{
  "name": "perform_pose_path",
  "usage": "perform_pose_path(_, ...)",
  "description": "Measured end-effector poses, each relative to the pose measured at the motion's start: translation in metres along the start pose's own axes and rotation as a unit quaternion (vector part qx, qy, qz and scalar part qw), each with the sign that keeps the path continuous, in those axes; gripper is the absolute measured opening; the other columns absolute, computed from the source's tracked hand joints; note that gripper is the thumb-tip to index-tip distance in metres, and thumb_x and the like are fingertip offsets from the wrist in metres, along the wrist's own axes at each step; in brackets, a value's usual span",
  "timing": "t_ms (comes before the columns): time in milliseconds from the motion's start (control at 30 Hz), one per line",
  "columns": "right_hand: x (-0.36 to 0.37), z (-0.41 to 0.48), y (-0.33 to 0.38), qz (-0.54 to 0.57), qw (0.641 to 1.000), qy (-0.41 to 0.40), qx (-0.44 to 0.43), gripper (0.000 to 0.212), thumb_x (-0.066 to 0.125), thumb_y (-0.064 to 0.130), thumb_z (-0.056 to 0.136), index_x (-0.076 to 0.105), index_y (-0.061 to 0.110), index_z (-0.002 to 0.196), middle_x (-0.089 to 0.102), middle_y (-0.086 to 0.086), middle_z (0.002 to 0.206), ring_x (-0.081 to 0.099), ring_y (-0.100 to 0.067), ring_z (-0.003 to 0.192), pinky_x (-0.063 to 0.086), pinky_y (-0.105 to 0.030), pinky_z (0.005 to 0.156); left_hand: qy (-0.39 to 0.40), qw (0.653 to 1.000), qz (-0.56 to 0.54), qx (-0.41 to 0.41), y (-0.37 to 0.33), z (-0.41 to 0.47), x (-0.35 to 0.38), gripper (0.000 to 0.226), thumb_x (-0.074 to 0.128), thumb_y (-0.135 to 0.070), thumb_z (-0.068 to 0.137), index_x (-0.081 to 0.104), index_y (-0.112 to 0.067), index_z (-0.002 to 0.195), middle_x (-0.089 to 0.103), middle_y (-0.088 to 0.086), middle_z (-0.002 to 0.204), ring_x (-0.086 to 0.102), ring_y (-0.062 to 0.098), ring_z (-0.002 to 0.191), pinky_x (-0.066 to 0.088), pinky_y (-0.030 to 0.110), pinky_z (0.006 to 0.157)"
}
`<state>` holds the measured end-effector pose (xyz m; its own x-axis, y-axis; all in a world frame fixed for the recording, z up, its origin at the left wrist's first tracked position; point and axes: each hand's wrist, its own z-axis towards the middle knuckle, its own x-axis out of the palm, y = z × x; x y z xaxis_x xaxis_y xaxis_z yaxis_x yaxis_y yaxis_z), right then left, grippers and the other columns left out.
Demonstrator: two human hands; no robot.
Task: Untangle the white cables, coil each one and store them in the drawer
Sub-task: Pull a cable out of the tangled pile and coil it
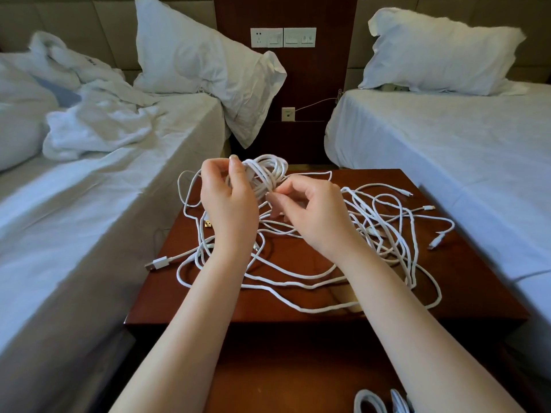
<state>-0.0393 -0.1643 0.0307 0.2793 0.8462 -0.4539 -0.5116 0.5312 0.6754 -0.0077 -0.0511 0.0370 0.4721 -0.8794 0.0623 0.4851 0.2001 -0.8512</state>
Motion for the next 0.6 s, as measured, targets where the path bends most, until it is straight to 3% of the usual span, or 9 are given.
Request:
perform_pose_path(133,0.001,0.001,-0.001,0.051,0.997,-0.018,0.045,0.011,0.066,0.024,0.091,0.068,0.014,0.092,0.066,0.013,0.07,0.064,0.001,0.065,0.049,-0.013,0.06,0.047,0.989,-0.087,-0.107,-0.003,0.003,0.002,0.021,0.048,-0.028,0.095,0.045,-0.021,0.075,0.058,0.009,0.078,0.062,0.03,0.071,0.051,0.04,0.065)
perform_pose_path(267,-0.002,0.002,-0.002,0.097,0.993,-0.019,0.059,0.019,0.065,0.02,0.091,0.068,0.01,0.107,0.068,0.008,0.075,0.064,0.003,0.065,0.047,-0.01,0.061,0.091,0.97,-0.121,-0.192,-0.009,0.002,0.002,0.024,0.045,-0.016,0.1,0.042,-0.014,0.076,0.057,0.006,0.072,0.056,0.007,0.046,0.04,0.017,0.04)
perform_pose_path(400,-0.008,0.004,-0.006,0.097,0.992,-0.049,0.071,0.018,0.064,0.019,0.093,0.074,0.005,0.096,0.062,0.011,0.065,0.059,0.004,0.06,0.046,-0.011,0.059,0.152,0.956,-0.129,-0.217,-0.011,0.003,0.002,0.024,0.044,-0.018,0.101,0.042,-0.01,0.079,0.049,0.006,0.061,0.045,0.004,0.035,0.029,0.016,0.033)
perform_pose_path(500,-0.014,0.007,-0.01,0.093,0.987,-0.085,0.103,0.024,0.06,0.025,0.095,0.072,0.013,0.078,0.056,0.009,0.055,0.053,-0.001,0.054,0.045,-0.015,0.057,0.236,0.954,-0.064,-0.177,-0.01,0.003,0.001,0.032,0.043,-0.034,0.1,0.047,-0.007,0.085,0.05,0.013,0.06,0.043,0.007,0.036,0.031,0.017,0.037)
perform_pose_path(600,-0.019,0.008,-0.012,0.101,0.979,-0.103,0.147,0.026,0.056,0.03,0.097,0.067,0.021,0.074,0.05,0.013,0.048,0.047,-0.001,0.051,0.042,-0.015,0.054,0.316,0.946,0.069,-0.023,-0.005,0.003,-0.007,0.04,0.047,-0.042,0.097,0.054,-0.004,0.083,0.059,0.015,0.068,0.049,0.009,0.053,0.039,0.023,0.052)
